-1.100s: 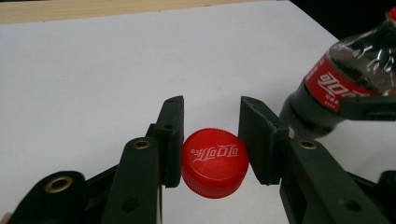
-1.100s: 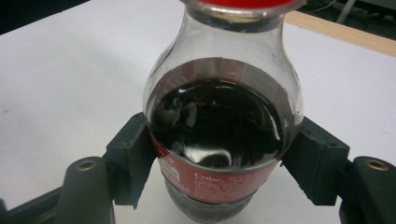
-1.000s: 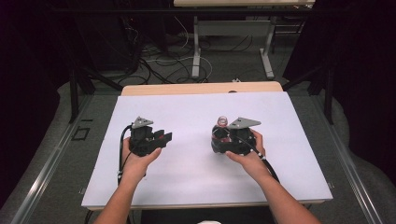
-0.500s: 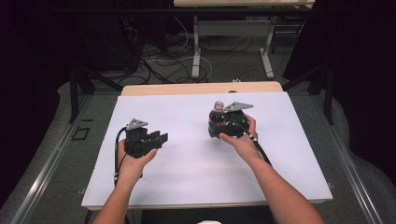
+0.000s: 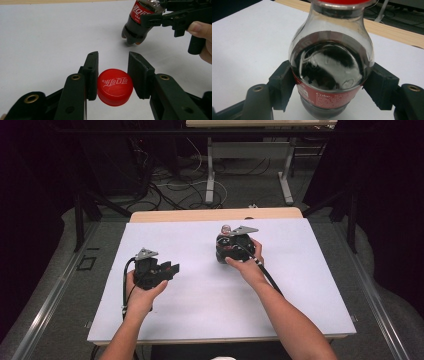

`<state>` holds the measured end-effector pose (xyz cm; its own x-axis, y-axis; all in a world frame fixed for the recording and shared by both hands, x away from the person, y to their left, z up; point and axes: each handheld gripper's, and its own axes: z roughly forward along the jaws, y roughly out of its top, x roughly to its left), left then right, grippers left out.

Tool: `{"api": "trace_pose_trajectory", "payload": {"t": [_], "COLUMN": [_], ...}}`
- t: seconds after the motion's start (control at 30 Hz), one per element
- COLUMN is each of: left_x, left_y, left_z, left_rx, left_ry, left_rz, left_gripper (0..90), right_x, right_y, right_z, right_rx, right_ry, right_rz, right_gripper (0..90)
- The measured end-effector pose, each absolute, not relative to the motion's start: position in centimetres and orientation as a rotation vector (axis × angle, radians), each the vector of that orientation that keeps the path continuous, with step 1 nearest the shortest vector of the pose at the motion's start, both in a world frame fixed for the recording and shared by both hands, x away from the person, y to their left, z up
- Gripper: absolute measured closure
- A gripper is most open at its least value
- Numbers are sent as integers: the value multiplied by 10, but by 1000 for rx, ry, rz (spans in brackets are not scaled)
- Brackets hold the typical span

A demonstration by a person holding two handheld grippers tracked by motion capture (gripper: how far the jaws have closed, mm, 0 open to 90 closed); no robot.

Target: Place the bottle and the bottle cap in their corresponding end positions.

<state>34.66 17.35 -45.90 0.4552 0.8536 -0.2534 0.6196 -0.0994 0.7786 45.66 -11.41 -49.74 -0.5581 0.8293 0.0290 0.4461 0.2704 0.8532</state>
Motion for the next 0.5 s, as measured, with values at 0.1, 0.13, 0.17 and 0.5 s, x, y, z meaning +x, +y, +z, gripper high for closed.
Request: {"api": "trace_pose_trajectory", "payload": {"t": [0.1,0.13,0.17,0.5], "left_x": [347,347,347,347], "left_y": [175,175,176,177], "left_z": [-460,-460,-460,-459], "left_rx": [1808,1807,1806,1801], "left_ry": [1254,1255,1259,1258], "left_rz": [328,327,325,330], "left_gripper": [621,621,621,621], "right_x": [456,455,455,450], "right_y": [-108,-105,-104,-98], "right_z": [-499,-500,-501,-513], "right_rx": [1148,1143,1130,1088], "right_ry": [2132,2133,2137,2161], "right_rz": [1220,1227,1217,1188], "right_gripper": [301,302,302,300]}}
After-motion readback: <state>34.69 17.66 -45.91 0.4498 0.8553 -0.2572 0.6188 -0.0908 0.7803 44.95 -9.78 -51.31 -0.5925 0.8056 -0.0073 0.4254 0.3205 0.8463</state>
